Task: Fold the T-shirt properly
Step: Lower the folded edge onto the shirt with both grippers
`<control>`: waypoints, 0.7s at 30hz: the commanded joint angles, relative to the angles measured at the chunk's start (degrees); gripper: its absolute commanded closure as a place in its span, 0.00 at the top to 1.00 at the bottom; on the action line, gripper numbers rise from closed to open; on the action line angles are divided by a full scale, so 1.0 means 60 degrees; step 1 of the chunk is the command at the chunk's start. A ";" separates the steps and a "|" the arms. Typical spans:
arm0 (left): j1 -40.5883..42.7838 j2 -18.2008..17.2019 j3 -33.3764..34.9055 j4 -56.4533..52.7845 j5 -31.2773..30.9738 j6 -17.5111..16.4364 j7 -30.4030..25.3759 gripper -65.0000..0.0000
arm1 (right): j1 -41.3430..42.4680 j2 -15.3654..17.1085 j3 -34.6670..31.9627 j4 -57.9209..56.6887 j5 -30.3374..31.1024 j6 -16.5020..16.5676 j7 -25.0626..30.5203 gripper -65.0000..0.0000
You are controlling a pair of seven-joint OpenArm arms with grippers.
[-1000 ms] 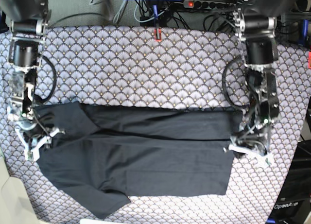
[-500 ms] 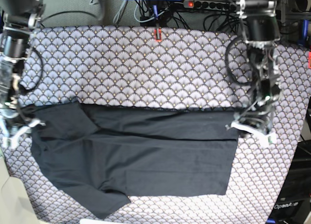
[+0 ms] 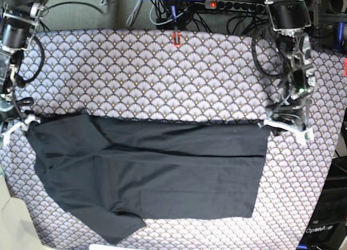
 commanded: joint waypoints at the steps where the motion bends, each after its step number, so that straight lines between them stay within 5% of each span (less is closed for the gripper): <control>1: -0.0135 -0.0069 -0.0078 0.0215 -0.0051 -0.0035 -0.0188 0.25 | 0.0193 0.0222 0.0029 0.0145 0.0047 -0.0008 0.0267 0.52; 15: -0.0032 -0.0128 -0.0093 0.0171 0.0022 -0.0035 -0.0232 0.25 | 0.0428 0.0120 0.0000 -0.1672 0.0032 -0.0008 0.1278 0.51; 21: -0.0003 -0.0143 -0.0093 0.0171 -0.0036 -0.0035 -0.0232 0.35 | 0.0428 0.0105 0.0000 -0.1658 0.0032 -0.0008 0.1293 0.25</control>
